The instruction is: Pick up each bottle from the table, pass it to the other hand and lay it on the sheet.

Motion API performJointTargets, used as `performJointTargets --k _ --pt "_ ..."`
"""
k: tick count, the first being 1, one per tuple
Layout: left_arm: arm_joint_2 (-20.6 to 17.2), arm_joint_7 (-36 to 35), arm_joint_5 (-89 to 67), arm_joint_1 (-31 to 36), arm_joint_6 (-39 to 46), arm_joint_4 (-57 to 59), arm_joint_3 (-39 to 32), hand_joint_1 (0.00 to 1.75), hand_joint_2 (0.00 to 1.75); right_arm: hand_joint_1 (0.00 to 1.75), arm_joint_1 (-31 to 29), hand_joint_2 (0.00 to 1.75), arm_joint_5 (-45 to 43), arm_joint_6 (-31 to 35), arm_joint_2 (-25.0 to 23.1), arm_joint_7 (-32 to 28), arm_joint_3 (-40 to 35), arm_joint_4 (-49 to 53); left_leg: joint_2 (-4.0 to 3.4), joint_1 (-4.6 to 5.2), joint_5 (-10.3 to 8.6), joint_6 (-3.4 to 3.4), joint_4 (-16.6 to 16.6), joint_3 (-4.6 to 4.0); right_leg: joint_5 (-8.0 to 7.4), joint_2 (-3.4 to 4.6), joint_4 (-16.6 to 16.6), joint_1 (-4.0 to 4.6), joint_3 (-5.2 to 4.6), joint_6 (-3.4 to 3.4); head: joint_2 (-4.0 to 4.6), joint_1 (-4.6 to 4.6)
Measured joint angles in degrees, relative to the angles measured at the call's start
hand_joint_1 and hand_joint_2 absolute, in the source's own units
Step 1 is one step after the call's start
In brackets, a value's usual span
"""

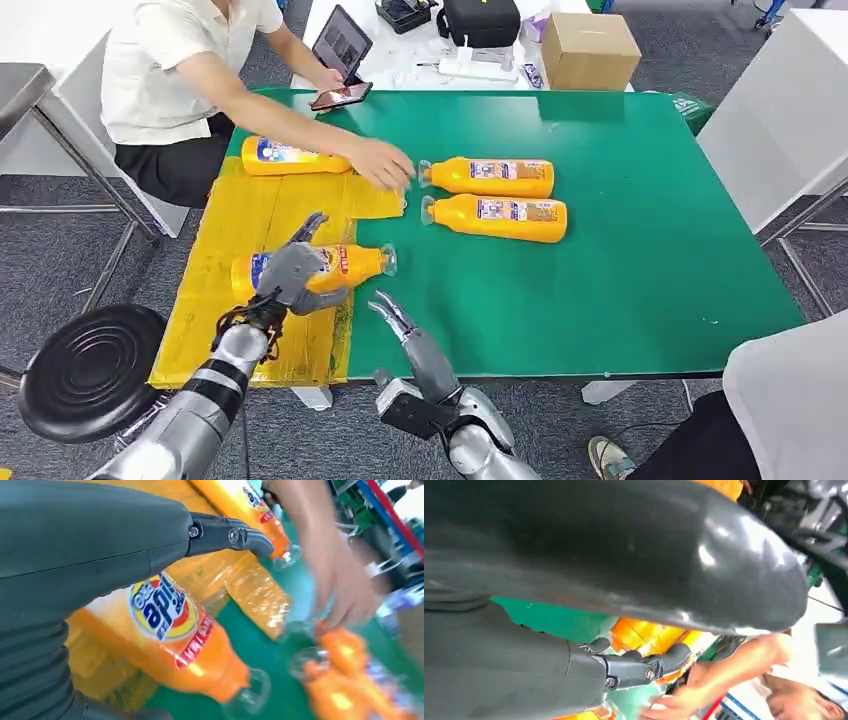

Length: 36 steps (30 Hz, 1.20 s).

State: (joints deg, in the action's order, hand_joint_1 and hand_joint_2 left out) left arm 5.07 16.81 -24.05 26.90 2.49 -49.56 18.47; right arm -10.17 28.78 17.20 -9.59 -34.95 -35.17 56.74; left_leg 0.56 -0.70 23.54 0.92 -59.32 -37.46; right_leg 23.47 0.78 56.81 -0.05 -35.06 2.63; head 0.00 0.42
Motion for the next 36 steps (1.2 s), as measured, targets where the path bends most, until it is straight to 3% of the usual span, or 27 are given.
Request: performJointTargets --k 7,8,11,15,18,23,31,36 --pt "-2.23 1.23 17.04 -8.35 -7.49 -13.75 -2.27 0.00 1.75 0.00 3.61 0.00 -2.75 0.76 1.59 -0.79 0.91 6.37 -0.01 0.00 0.02 -0.02 0.00 -0.03 0.02 0.00 0.00 0.00 -0.04 -0.02 0.00 0.02" --pt "-2.43 1.22 19.23 -9.55 -8.19 -15.41 -2.67 0.00 1.75 0.00 4.02 1.75 -2.91 0.98 1.79 -0.79 1.22 7.12 -0.01 0.00 0.02 -0.02 0.00 -0.03 0.02 0.00 0.00 -0.01 -0.04 -0.02 0.00 0.02" --pt "-2.86 1.07 25.30 -12.84 -8.81 -20.97 -3.78 0.00 1.75 0.00 4.84 1.75 -0.69 3.82 2.66 0.46 2.34 9.06 -0.02 0.01 0.04 -0.01 0.00 -0.04 0.02 0.01 -0.01 -0.01 -0.05 -0.02 0.00 0.00" --pt "-3.08 -0.23 30.47 -17.73 -7.34 -28.31 -5.44 0.00 1.75 0.00 5.32 1.75 15.38 15.36 4.82 7.65 3.21 9.57 -0.01 0.01 0.04 -0.01 0.00 -0.04 0.02 0.00 -0.02 -0.01 -0.05 -0.02 0.00 0.00" --pt "-2.93 -1.66 34.33 -20.38 -5.50 -32.28 -6.49 0.00 1.75 0.00 5.55 1.75 24.13 18.60 6.23 13.56 3.52 10.84 -0.02 0.01 0.04 -0.01 0.00 -0.04 0.02 0.01 -0.03 -0.01 -0.07 -0.01 0.00 -0.02" --pt "-2.17 -1.68 35.27 -22.76 -3.08 -36.58 -7.39 0.00 1.75 0.00 4.87 1.75 32.83 18.45 9.55 21.81 4.70 11.45 0.00 0.01 0.04 -0.01 0.00 -0.05 0.01 0.00 -0.03 -0.01 -0.05 -0.01 0.00 -0.02" --pt "-1.38 -1.71 34.39 -23.93 -2.66 -39.36 -7.32 0.00 1.75 0.00 0.38 1.75 36.18 16.32 12.48 26.24 7.87 7.43 0.00 0.02 0.03 0.01 0.00 -0.05 -0.02 0.00 -0.03 -0.01 -0.03 0.02 0.00 0.00" --pt "-1.16 -2.14 34.85 -24.30 -3.34 -39.75 -6.84 0.00 1.75 0.00 -3.37 1.75 41.01 15.67 13.14 32.70 9.33 0.96 0.01 0.01 0.02 0.01 0.00 -0.04 -0.02 0.00 -0.02 -0.01 -0.04 0.02 0.00 0.00"
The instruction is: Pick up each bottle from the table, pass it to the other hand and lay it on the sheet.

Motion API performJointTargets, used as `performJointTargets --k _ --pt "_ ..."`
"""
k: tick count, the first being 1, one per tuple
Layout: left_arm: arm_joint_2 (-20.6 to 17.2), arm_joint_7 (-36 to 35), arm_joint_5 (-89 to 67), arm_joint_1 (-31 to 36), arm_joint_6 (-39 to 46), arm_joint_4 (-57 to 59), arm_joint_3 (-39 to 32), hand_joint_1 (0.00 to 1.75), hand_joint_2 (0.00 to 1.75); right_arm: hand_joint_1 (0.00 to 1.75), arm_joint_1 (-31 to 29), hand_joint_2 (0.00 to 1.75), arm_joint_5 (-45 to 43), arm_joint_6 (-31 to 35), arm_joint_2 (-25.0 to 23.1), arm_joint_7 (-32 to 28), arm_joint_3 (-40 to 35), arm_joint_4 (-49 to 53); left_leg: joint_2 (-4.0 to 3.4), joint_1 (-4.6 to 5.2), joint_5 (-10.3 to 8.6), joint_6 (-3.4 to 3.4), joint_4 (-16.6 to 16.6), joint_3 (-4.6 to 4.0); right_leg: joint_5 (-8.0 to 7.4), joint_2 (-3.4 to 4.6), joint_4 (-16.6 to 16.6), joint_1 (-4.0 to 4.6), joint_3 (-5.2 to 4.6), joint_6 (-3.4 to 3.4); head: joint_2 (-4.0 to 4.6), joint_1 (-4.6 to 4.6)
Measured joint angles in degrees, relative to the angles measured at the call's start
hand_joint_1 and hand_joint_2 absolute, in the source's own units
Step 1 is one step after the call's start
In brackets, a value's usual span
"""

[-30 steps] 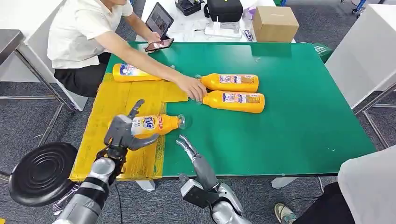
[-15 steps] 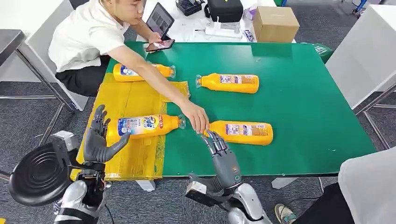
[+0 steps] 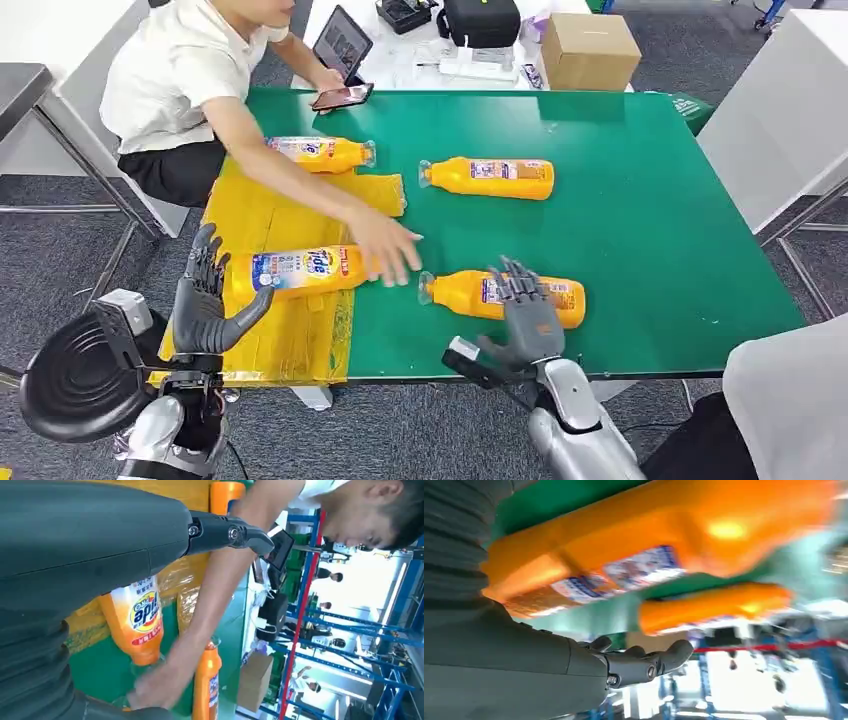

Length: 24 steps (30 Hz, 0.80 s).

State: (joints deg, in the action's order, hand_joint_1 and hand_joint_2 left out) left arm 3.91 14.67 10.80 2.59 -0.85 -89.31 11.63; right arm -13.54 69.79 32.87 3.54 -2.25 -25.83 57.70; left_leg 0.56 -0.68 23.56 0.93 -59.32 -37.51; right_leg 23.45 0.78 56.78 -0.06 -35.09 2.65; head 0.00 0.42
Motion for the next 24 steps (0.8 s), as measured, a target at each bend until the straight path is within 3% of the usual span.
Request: performJointTargets --k 13,24 --pt "0.37 -0.74 -1.81 -3.02 0.70 -2.54 -0.02 0.00 1.75 0.00 -1.80 1.75 7.50 -3.04 0.50 10.88 4.61 -6.73 0.01 0.00 0.05 -0.02 0.00 0.21 0.07 0.00 -0.04 0.00 -0.01 -0.05 0.00 0.00" --pt "0.83 -1.53 -2.25 -4.56 0.50 -3.28 -0.02 0.00 1.75 0.00 -1.10 1.75 11.30 -1.46 1.36 12.19 8.57 -6.88 0.00 0.02 0.15 0.04 0.00 0.56 0.08 0.01 -0.11 -0.01 0.28 -0.04 0.00 0.00"
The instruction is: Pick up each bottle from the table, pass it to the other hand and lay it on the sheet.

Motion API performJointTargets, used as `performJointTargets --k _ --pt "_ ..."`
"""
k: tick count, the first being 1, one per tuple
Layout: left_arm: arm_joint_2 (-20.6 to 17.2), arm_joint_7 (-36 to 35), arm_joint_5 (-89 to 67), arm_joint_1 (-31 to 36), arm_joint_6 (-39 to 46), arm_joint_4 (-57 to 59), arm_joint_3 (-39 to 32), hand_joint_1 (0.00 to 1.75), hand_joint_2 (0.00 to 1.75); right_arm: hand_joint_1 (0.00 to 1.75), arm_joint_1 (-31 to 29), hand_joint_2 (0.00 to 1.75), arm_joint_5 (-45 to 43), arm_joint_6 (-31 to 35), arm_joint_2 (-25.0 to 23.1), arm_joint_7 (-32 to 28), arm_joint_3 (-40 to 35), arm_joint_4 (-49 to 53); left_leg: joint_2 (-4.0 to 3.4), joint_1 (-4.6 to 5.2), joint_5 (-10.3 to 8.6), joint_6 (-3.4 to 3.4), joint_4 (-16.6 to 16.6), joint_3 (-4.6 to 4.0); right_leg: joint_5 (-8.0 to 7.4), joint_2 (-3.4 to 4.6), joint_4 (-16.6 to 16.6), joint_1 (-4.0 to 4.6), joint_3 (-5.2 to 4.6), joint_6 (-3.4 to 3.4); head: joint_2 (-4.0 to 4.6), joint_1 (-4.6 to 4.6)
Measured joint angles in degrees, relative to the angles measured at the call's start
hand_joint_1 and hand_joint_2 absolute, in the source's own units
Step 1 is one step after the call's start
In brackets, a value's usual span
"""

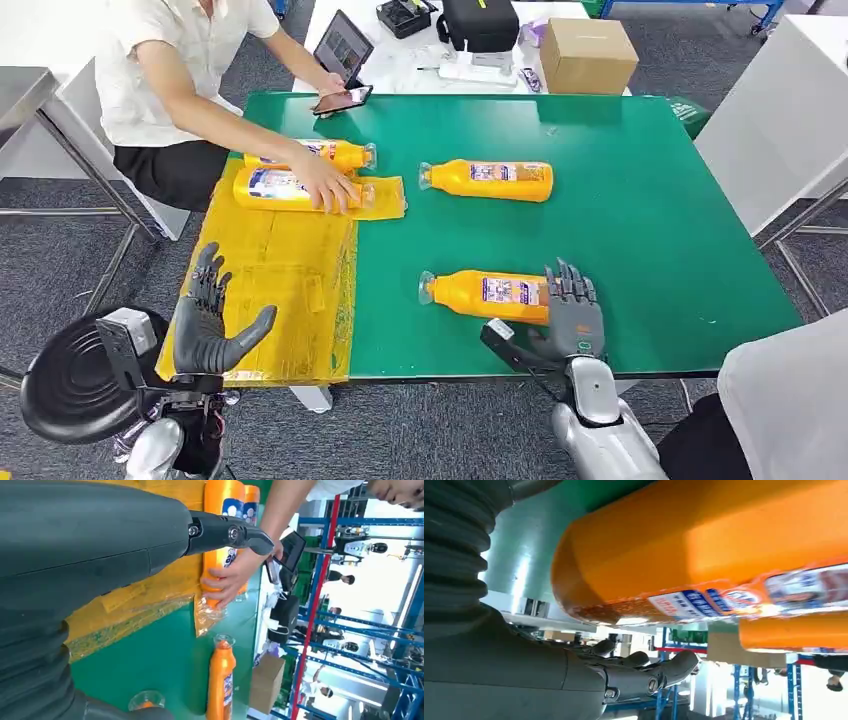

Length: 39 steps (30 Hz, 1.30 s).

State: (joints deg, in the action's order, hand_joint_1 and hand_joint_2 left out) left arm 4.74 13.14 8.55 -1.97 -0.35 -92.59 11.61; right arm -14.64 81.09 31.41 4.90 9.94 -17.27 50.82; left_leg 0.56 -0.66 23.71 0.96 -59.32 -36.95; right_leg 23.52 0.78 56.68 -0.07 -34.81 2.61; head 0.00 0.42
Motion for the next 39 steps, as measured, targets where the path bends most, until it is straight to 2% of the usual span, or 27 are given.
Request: performJointTargets --k 5,11,14,29,30,31,35,36,37,39 --pt "0.11 -0.20 0.02 0.20 -0.31 0.02 0.42 0.00 1.75 0.00 -0.74 1.75 -3.31 0.61 0.15 -4.05 1.84 -1.05 -0.03 0.00 -0.05 0.02 0.00 -0.02 -0.02 0.00 0.01 0.00 0.19 0.00 0.00 -0.02" --pt "0.13 -0.39 1.75 1.77 -0.85 0.98 1.97 0.00 1.75 0.00 -4.88 1.75 -11.03 2.10 -0.13 -13.41 4.54 -8.43 -0.08 0.00 -0.05 0.02 0.00 -0.02 -0.07 0.00 0.01 0.00 0.18 0.00 0.00 -0.02" --pt "0.13 -0.39 2.25 2.49 -0.85 1.55 2.78 0.00 1.75 0.00 -6.61 1.75 -12.31 3.15 -0.70 -15.59 5.16 -11.35 -0.09 0.00 -0.06 0.02 0.00 -0.02 -0.08 0.01 0.02 0.01 0.19 0.00 0.00 0.00" --pt "0.11 -0.18 3.61 5.34 -0.83 4.48 5.42 0.00 1.75 0.00 -12.48 1.75 -12.94 3.28 -4.17 -19.49 5.09 -19.15 -0.13 -0.01 -0.07 0.02 0.00 -0.09 -0.08 0.01 0.05 0.01 0.12 0.02 0.00 0.00" --pt "0.11 -0.17 3.63 5.35 -0.83 4.50 5.49 0.00 1.75 0.47 -12.55 1.75 -12.90 3.23 -4.26 -19.52 4.96 -19.26 -0.13 -0.01 -0.07 0.02 0.00 -0.11 -0.08 0.01 0.05 0.01 0.11 0.02 0.00 0.00" --pt "0.11 -0.17 3.63 5.36 -0.83 4.50 5.57 0.00 1.75 1.36 -12.65 1.75 -12.94 2.80 -4.50 -19.52 4.89 -19.34 -0.13 -0.01 -0.07 0.02 0.00 -0.11 -0.08 0.01 0.05 0.01 0.10 0.02 0.00 0.00" --pt "0.11 -0.15 3.98 5.42 -0.85 4.50 5.73 0.00 1.75 1.36 -13.10 1.75 -13.11 0.22 -4.90 -19.54 4.30 -19.67 -0.13 -0.01 -0.07 0.02 0.00 -0.11 -0.08 0.01 0.05 0.01 0.08 0.01 0.00 -0.02" --pt "0.11 -0.15 3.98 5.49 -0.87 4.52 5.73 0.00 1.75 1.68 -13.22 1.75 -13.14 -0.11 -4.87 -19.67 4.09 -19.78 -0.13 -0.01 -0.07 0.02 0.00 -0.11 -0.08 0.01 0.05 0.01 0.08 0.01 0.00 0.00" --pt "0.11 -0.15 3.98 5.58 -0.92 4.59 5.77 0.00 1.75 1.75 -13.37 1.75 -13.16 -0.20 -4.87 -19.78 3.98 -19.82 -0.13 -0.01 -0.07 0.02 0.00 -0.11 -0.08 0.01 0.05 0.01 0.08 0.01 0.00 0.00" --pt "0.11 -0.15 4.00 5.81 -0.94 4.77 5.84 0.00 1.75 1.75 -13.68 1.75 -13.16 -0.35 -4.87 -19.87 3.71 -19.98 -0.12 -0.01 -0.08 0.02 0.00 -0.11 -0.08 0.01 0.05 0.01 0.08 0.01 0.00 0.00"
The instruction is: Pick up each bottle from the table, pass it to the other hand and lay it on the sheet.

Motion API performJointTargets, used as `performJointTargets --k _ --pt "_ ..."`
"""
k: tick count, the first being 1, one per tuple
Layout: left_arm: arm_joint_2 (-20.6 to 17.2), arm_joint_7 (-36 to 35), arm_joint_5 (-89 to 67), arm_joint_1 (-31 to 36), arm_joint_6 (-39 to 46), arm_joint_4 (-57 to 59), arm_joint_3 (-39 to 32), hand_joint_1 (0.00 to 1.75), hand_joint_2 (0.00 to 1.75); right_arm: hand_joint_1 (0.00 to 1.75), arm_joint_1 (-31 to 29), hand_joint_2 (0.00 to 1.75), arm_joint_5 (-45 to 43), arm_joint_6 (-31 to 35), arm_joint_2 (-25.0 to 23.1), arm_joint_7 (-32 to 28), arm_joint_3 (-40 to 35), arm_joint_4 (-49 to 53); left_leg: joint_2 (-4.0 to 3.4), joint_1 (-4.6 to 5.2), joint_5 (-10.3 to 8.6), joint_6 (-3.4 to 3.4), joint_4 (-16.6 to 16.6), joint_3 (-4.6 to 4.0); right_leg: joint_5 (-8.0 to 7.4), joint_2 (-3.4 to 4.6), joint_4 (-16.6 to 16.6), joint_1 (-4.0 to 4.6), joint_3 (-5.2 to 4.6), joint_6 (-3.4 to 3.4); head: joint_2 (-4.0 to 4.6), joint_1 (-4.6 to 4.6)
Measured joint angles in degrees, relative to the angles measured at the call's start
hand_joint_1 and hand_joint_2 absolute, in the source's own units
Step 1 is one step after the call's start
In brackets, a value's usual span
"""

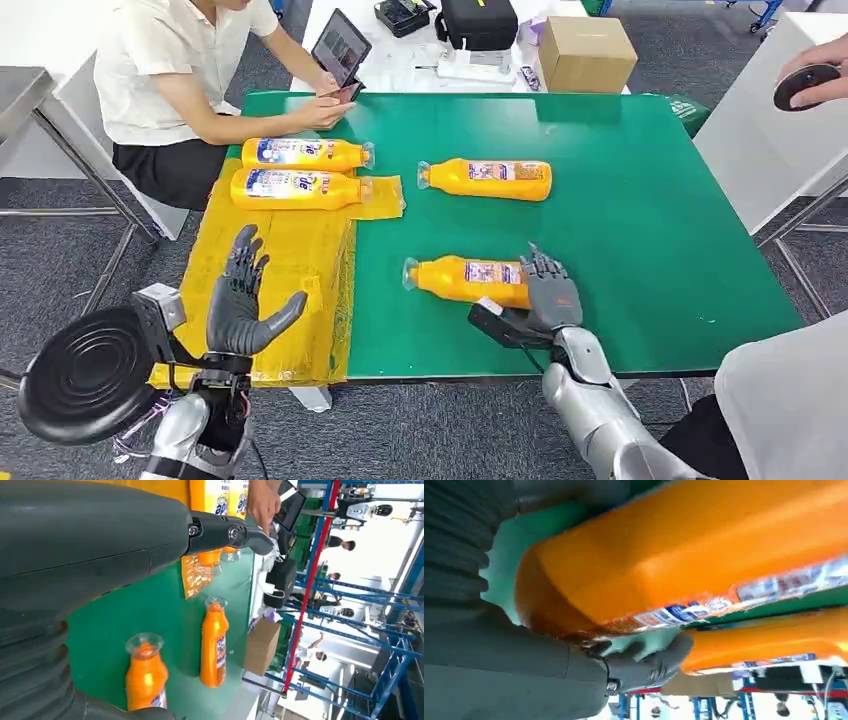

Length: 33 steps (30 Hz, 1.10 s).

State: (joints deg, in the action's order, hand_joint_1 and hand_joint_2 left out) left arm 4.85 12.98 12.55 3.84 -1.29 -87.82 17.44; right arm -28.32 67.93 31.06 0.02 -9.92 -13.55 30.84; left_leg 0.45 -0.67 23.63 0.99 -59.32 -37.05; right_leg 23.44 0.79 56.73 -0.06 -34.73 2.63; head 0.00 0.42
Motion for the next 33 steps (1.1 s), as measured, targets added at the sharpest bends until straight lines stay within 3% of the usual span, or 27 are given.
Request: performJointTargets --k 18,22,28,33 --pt "-0.28 -0.02 1.18 1.23 -1.20 0.85 0.92 0.00 1.75 1.75 -2.58 1.75 -1.75 -2.58 1.38 1.51 -0.79 -3.65 0.09 0.00 -0.03 0.05 0.00 0.14 0.03 -0.02 -0.02 -0.01 0.03 -0.01 0.00 -0.02" --pt "-0.37 -0.02 1.36 1.40 -1.27 1.25 0.94 0.00 1.75 1.75 -2.63 1.75 -4.81 -2.67 1.64 -2.19 -0.61 -4.22 0.08 0.01 -0.03 0.05 0.00 0.17 0.03 -0.01 -0.02 -0.01 0.11 -0.01 0.00 0.00" --pt "-0.61 -1.51 5.75 1.40 -3.10 2.36 1.25 0.00 1.75 1.75 -1.67 1.75 -17.12 -4.61 0.70 -14.43 2.60 -4.13 -0.09 0.00 0.06 -0.04 0.00 0.22 -0.02 0.13 -0.02 0.00 0.19 0.00 0.00 -0.02" --pt "-0.61 -3.06 8.38 1.41 -4.07 4.07 1.75 0.00 1.75 1.75 -0.97 1.75 -21.12 -6.54 -0.46 -18.06 4.26 -3.36 -0.21 -0.04 0.06 -0.06 0.00 0.30 0.00 0.19 -0.02 0.04 0.19 -0.04 0.00 0.00"
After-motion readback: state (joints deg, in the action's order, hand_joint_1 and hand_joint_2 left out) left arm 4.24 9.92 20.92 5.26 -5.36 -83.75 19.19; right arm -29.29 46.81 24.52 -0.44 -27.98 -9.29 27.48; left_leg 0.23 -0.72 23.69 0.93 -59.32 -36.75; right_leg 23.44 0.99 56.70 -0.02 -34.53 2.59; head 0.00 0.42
